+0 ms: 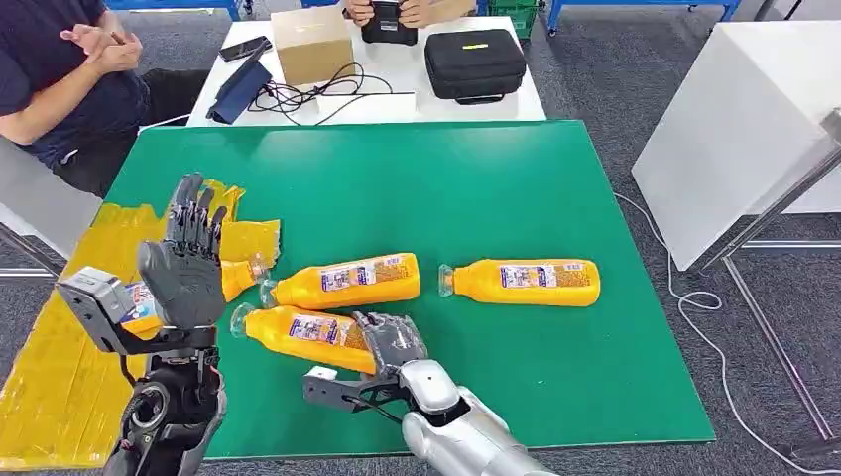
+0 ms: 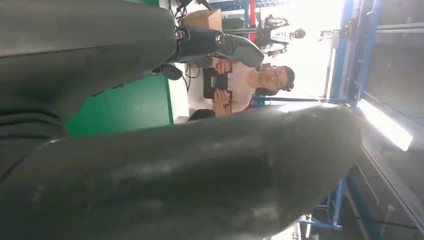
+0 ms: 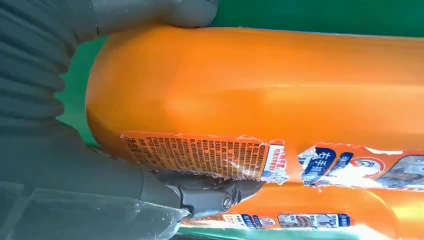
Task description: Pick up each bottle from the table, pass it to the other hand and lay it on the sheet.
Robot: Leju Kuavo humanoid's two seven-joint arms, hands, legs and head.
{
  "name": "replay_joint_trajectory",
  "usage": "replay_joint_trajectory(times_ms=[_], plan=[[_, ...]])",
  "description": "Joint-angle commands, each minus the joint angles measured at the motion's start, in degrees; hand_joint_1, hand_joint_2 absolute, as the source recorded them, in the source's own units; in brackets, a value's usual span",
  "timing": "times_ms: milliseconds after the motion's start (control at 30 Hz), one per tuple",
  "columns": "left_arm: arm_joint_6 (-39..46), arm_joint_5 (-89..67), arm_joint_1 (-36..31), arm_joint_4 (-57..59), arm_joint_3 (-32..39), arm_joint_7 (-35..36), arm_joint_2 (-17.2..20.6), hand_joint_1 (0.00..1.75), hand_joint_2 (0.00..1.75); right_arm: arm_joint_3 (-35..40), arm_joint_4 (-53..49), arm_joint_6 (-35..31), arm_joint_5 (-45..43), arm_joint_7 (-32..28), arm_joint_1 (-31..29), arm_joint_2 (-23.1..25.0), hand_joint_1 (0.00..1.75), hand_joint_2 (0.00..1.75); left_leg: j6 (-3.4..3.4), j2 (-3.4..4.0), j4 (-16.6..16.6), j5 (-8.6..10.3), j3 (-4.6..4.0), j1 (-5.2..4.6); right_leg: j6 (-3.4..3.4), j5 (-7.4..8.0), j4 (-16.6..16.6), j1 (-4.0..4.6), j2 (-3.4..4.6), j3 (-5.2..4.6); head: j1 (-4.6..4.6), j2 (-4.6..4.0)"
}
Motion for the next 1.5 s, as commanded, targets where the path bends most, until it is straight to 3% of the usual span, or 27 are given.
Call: replay_joint_trajectory(times_ms=[33, 167, 267, 433, 567, 900, 1067, 1100, 1200, 1500], plan=[[-0.5, -0.3, 5.4, 1.0, -0.2, -1.6, 0.3, 0.0, 0.0, -10.6, -13.5, -1.0, -2.9, -6.4, 9.5, -8.1, 1.75, 1.75, -0.1, -0.17, -0.2, 0.0, 0.2, 0.03, 0.09, -0.05, -0.2, 0.03, -0.26, 0.27, 0.0, 0.02], [-1.3, 0.5, 8.2, 1.2, 2.7, -2.4, -0.1, 0.0, 0.0, -13.2, -27.1, 0.2, -4.8, -8.5, 15.6, -12.1, 1.75, 1.75, -0.09, -0.22, -0.1, -0.02, 0.13, 0.03, 0.09, -0.1, -0.1, 0.02, -0.3, 0.22, 0.0, 0.0], [-3.3, 3.6, 11.8, 0.8, 7.9, -3.6, -0.5, 0.0, 0.0, -16.7, -46.4, 2.1, -8.9, -10.8, 22.9, -17.4, 1.75, 1.75, -0.13, -0.23, -0.1, -0.08, 0.14, 0.06, 0.11, -0.15, -0.2, 0.05, -0.34, 0.25, 0.0, 0.0], [-4.7, 3.7, 13.2, -0.5, 10.9, -4.1, -0.7, 0.0, 0.0, -20.0, -57.9, 3.3, -9.9, -10.8, 27.0, -19.0, 1.75, 1.75, -0.13, -0.16, 0.1, -0.15, -0.32, 0.01, 0.1, -0.18, 0.0, -0.02, -0.27, -0.18, -0.02, 0.0], [-5.1, 3.3, 15.3, -1.1, 11.3, -4.9, -0.8, 0.0, 0.0, -22.7, -60.3, 2.8, -10.0, -11.1, 31.9, -20.3, 1.75, 1.75, -0.05, -0.21, -0.1, -0.13, -0.37, 0.01, 0.07, -0.14, -0.1, -0.02, -0.29, -0.21, 0.0, 0.02], [-4.5, 3.6, 15.2, -0.3, 11.1, -5.4, -0.8, 0.0, 0.0, -24.2, -60.8, 0.6, -12.2, -14.9, 32.3, -19.4, 1.75, 1.75, -0.14, -0.12, 0.0, -0.21, -0.3, 0.07, 0.11, -0.16, -0.1, 0.03, -0.24, -0.14, 0.0, 0.0], [-6.6, 7.7, 14.4, 1.5, 7.7, -4.9, -0.8, 0.0, 0.0, -23.1, -57.7, -1.9, -15.0, -17.8, 25.7, -17.9, 1.75, 1.75, -0.15, 0.06, 0.0, -0.23, -0.29, 0.04, 0.11, -0.13, -0.1, 0.0, -0.06, -0.18, -0.02, 0.0], [-7.2, 8.7, 13.7, 2.0, 6.6, -4.4, -1.2, 0.0, 1.75, -22.6, -56.1, -3.0, -14.9, -18.3, 23.6, -17.1, 1.75, 1.75, -0.09, 0.06, 0.0, -0.16, -0.38, 0.01, 0.08, -0.07, -0.1, -0.03, -0.02, -0.28, -0.02, 0.0], [-6.2, 9.8, 11.0, 3.5, 2.3, -3.7, -2.6, 0.0, 1.75, -20.0, -49.7, -4.4, -16.8, -17.9, 16.2, -13.8, 1.75, 1.75, -0.06, 0.05, 0.0, -0.1, -0.42, -0.01, 0.07, -0.02, -0.1, -0.05, -0.02, -0.33, -0.02, 0.0], [-5.7, 14.9, 7.0, 6.5, -2.4, -1.6, -4.2, 0.0, 1.75, -12.2, -40.7, -6.1, -15.3, -15.0, 8.3, -6.9, 1.75, 1.75, -0.11, 0.14, -0.1, -0.11, -0.28, 0.02, 0.06, -0.03, -0.1, -0.02, 0.04, -0.22, -0.02, 0.0]])
